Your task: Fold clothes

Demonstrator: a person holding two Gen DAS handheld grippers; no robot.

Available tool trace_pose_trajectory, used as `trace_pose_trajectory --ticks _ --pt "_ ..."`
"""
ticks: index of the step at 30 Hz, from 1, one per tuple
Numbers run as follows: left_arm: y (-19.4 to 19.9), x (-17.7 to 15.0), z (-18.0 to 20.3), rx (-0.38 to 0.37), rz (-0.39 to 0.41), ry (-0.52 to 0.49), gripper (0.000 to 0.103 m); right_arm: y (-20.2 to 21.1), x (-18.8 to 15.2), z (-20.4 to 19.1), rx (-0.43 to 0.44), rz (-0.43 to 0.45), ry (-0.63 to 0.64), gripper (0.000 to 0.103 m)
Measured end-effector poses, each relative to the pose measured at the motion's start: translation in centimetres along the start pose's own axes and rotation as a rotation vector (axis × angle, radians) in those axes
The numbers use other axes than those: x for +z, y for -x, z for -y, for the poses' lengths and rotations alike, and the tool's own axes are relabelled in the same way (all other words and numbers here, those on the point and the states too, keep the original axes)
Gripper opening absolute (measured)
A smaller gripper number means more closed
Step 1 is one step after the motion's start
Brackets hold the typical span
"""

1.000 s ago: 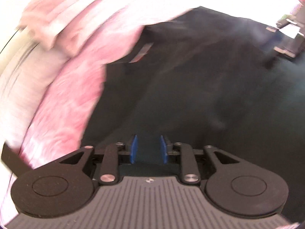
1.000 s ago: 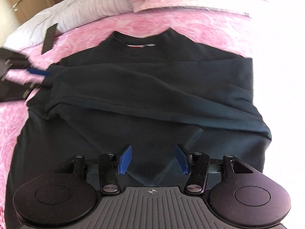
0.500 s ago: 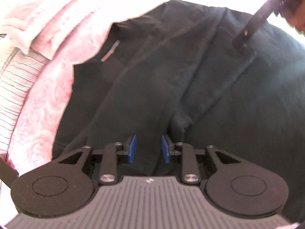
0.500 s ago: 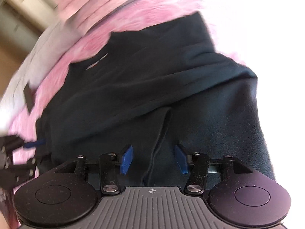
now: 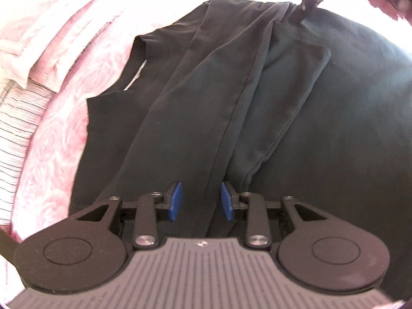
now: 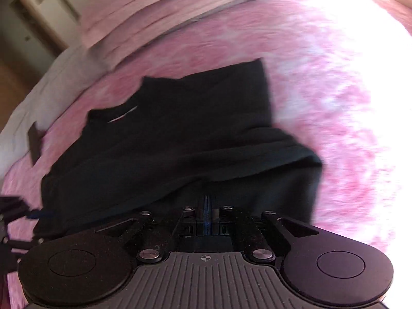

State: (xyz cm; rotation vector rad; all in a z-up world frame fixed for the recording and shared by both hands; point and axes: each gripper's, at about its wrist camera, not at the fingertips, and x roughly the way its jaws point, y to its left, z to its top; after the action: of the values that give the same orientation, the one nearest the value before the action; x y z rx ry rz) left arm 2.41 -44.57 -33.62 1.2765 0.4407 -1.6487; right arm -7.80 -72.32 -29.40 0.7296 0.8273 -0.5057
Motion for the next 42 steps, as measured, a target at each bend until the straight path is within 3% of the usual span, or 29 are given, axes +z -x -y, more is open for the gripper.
trace_pose_trajectory --ticks 3,7,10,14,15,16,17,22,26,32,36,39,42 --pt "-1.1 0.2 0.2 -0.010 -0.029 -0.009 0.029 -2.4 -0.4 -1.6 0.039 -0.057 0.054 0.001" --pt "-1.3 -0.2 0.1 0.005 -0.048 0.003 0.030 -4.3 1.3 -0.1 0.027 -0.003 0.082 0.000" --pt "-0.7 -1.0 0.5 0.017 -0.071 0.018 0.030 -4.1 2.3 0.0 0.011 0.023 0.105 0.001" --pt "0.7 -2.0 1.6 0.027 -0.109 0.066 0.030 -2.0 0.6 -0.1 -0.023 0.028 0.120 0.002" --pt "1.1 -2.3 2.1 0.030 -0.120 0.081 0.030 -1.5 -0.2 0.1 -0.021 0.016 0.120 0.013" --pt "1.5 -2.7 2.8 0.029 -0.135 0.098 0.030 -1.1 -1.1 0.5 -0.018 -0.013 0.128 0.039" --pt "1.8 -3.1 3.4 0.027 -0.150 0.114 0.030 -0.6 -1.9 1.1 -0.011 -0.033 0.134 0.047" --pt "4.5 -5.3 8.2 0.036 -0.215 0.211 0.030 2.4 -4.9 2.6 0.009 -0.071 0.184 0.048" --pt "6.4 -7.0 12.8 0.037 -0.263 0.299 0.030 4.9 -6.6 3.2 0.012 -0.171 0.279 0.049" --pt "9.0 -9.0 18.3 0.052 -0.261 0.359 0.030 7.1 -9.8 2.7 -0.014 -0.267 0.449 0.049" --pt "10.6 -11.2 20.8 0.028 -0.237 0.340 0.030 8.5 -12.3 1.1 -0.081 -0.285 0.506 0.063" --pt "12.5 -12.6 22.7 0.017 -0.204 0.278 0.030 9.7 -14.3 -0.1 -0.136 -0.314 0.494 0.064" --pt "14.7 -13.8 25.2 0.020 -0.161 0.173 0.036 12.1 -16.1 -1.5 -0.147 -0.276 0.504 0.064"
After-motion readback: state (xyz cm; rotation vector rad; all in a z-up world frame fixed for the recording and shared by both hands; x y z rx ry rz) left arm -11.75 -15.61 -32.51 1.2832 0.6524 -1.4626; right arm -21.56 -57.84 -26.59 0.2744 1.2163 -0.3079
